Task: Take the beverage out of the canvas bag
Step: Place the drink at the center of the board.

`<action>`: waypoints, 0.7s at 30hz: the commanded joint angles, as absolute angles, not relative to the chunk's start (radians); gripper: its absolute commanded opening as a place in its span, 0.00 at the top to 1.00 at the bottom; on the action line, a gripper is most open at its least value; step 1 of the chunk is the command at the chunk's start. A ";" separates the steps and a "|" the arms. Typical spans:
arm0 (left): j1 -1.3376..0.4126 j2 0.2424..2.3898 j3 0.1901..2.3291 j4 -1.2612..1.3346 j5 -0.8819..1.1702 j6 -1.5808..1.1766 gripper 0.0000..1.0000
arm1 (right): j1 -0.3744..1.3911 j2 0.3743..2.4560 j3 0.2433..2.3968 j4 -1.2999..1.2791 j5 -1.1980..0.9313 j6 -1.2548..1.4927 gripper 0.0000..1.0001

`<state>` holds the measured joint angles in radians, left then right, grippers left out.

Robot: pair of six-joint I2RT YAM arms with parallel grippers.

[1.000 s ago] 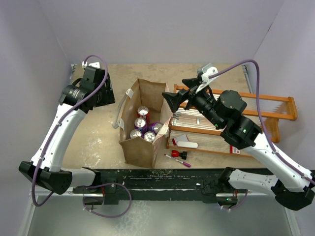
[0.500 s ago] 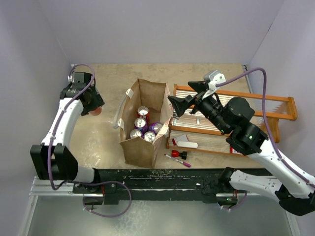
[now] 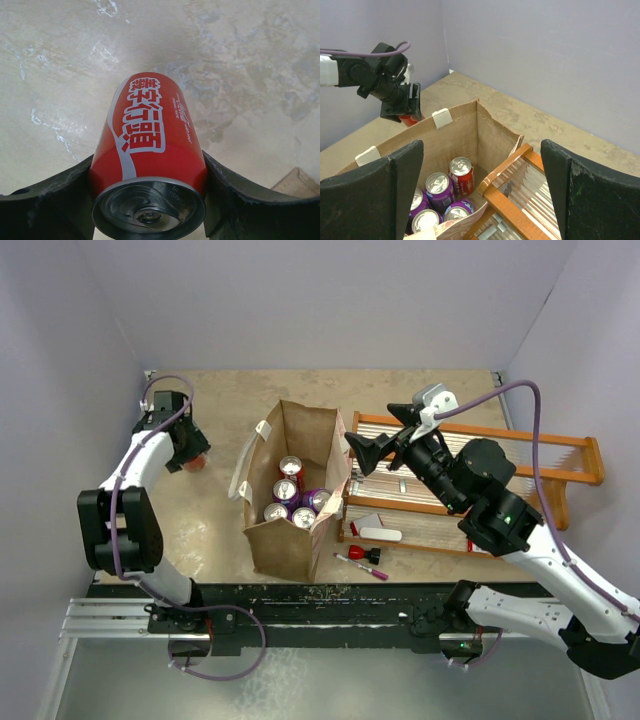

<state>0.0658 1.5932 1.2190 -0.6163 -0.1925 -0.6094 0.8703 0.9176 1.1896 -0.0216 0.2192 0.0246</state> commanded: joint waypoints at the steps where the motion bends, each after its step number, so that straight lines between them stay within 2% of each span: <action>1: 0.096 1.628 1.264 -0.512 -0.185 -0.604 1.00 | 0.874 0.921 1.208 0.031 0.233 -0.006 0.00; 7: 0.122 1.691 1.299 -0.562 -0.181 -0.616 0.99 | 0.874 0.918 1.204 0.025 0.238 -0.013 0.00; 12: 0.127 1.721 1.318 -0.596 -0.167 -0.622 0.96 | 0.875 0.917 1.209 0.023 0.231 -0.010 0.00; 14: 0.127 1.732 1.327 -0.620 -0.162 -0.630 0.91 | 0.874 0.919 1.209 0.022 0.226 -0.008 0.00; 16: 0.128 1.740 1.335 -0.643 -0.164 -0.636 0.78 | 0.875 0.922 1.210 0.020 0.220 -0.008 0.00; 19: 0.129 1.736 1.348 -0.682 -0.179 -0.647 0.49 | 0.874 0.926 1.211 0.019 0.210 -0.007 0.00; 21: 0.129 1.719 1.359 -0.706 -0.178 -0.649 0.36 | 0.874 0.933 1.212 0.018 0.200 -0.007 0.00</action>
<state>0.1219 1.7523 1.2900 -0.6724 -0.1692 -0.6220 0.8703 0.9260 1.1896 -0.0196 0.2173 0.0067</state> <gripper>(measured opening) 0.706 0.998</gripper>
